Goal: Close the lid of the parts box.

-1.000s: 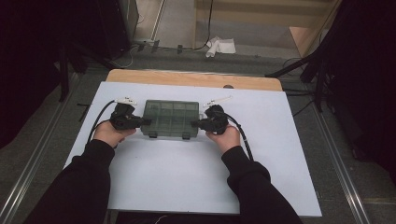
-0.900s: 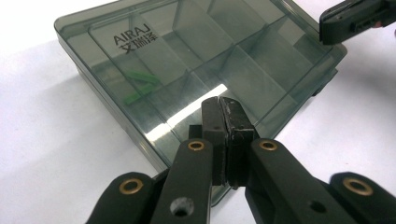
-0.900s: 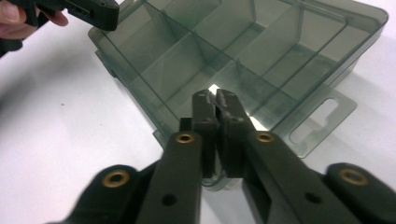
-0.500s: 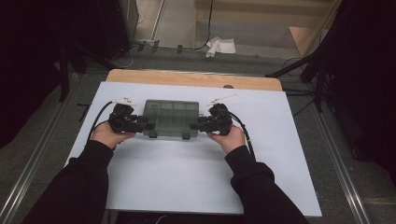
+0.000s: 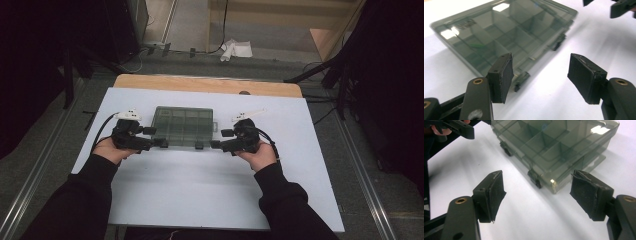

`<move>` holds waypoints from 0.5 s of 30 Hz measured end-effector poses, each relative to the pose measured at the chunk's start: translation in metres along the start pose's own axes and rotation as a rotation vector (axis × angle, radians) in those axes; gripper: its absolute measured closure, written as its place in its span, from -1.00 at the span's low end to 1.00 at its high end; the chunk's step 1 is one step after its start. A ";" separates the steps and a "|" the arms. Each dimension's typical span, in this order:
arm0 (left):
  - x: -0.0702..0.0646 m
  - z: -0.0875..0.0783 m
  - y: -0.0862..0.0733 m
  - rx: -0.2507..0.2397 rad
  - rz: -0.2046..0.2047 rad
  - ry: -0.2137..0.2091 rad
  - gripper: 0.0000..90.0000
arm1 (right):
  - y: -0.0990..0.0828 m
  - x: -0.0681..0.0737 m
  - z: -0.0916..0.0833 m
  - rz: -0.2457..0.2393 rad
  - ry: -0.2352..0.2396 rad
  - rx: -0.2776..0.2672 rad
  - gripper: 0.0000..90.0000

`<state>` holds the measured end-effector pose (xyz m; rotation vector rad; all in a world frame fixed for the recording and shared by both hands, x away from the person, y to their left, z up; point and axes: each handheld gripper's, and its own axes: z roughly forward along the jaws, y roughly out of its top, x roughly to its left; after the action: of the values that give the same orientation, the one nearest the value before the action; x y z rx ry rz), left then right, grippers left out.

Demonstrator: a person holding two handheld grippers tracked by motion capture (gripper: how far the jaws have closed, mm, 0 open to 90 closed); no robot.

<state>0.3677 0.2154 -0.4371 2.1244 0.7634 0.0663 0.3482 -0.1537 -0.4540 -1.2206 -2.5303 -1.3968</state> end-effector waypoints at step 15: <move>-0.013 -0.003 -0.022 0.039 0.033 0.011 -0.41 | -0.033 0.005 -0.026 -0.025 -0.022 0.004 -0.45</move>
<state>0.3457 0.2199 -0.4487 2.1757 0.7422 0.0811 0.3154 -0.1797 -0.4599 -1.2139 -2.5707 -1.3899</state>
